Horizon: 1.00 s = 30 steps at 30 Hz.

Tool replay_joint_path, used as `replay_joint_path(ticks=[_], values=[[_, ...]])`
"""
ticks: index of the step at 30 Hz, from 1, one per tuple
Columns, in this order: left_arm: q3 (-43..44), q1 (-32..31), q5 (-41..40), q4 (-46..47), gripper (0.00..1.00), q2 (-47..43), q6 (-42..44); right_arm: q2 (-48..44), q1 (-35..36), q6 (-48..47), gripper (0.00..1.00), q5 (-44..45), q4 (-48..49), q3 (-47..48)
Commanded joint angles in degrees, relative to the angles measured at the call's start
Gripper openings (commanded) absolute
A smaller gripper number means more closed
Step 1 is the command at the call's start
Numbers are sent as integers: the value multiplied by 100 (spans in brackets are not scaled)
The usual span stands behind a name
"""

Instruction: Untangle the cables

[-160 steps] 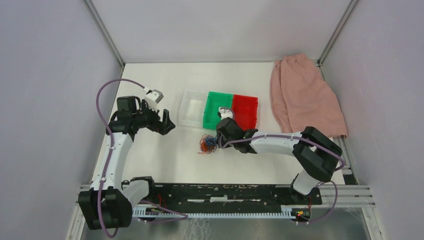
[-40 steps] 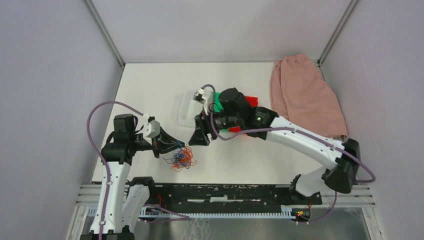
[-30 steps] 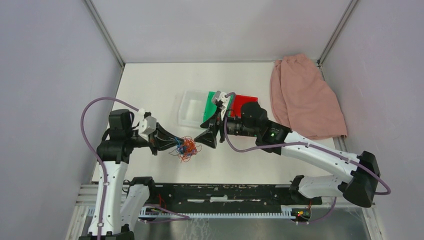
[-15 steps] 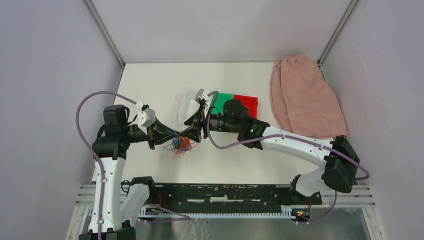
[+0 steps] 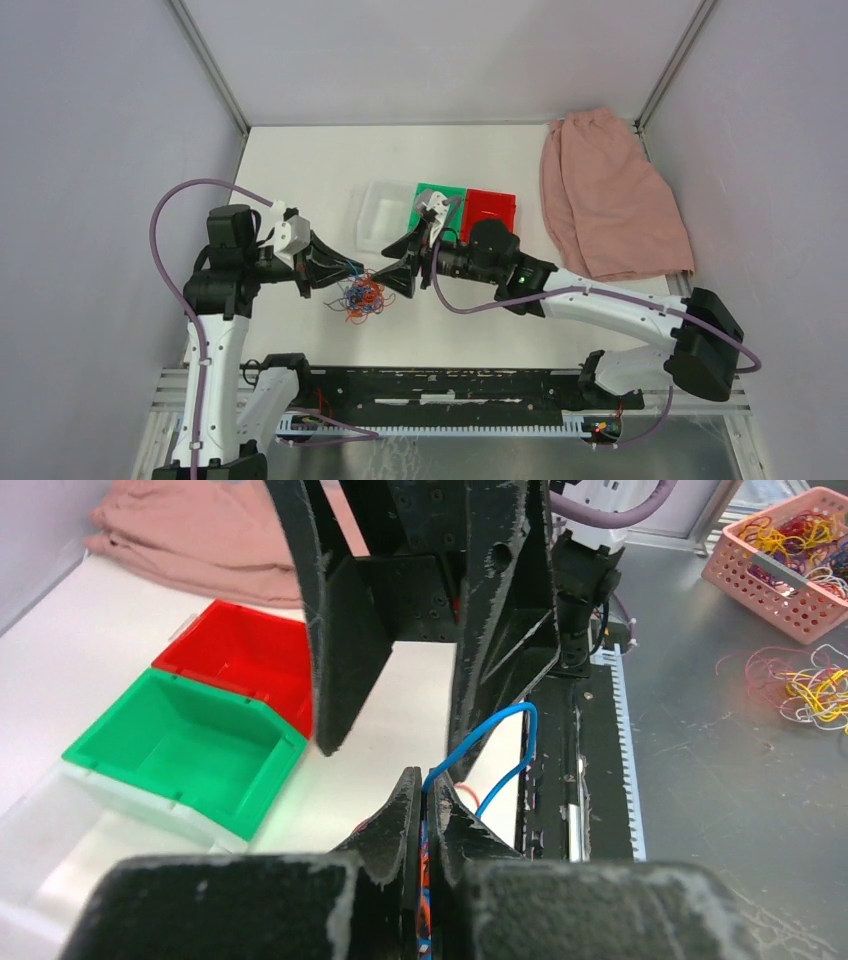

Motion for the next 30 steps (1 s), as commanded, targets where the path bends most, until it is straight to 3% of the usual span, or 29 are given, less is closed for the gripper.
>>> replay_joint_path(ticks=[1, 8, 19, 24, 30], values=[[337, -50, 626, 264, 3, -93, -237, -727, 23, -96, 69, -5, -53, -283], [414, -56, 667, 260, 3, -103, -254, -858, 21, 19, 70, -363, 168, -427], [553, -57, 786, 262, 3, -42, -325, 940, 417, 98, 67, -476, 231, 995], [790, -57, 789, 264, 3, 0, -471, 1009, 427, 267, 57, 341, 663, 421], [1205, -52, 801, 260, 3, 25, -585, 618, 191, 459, 50, 650, 696, -224]])
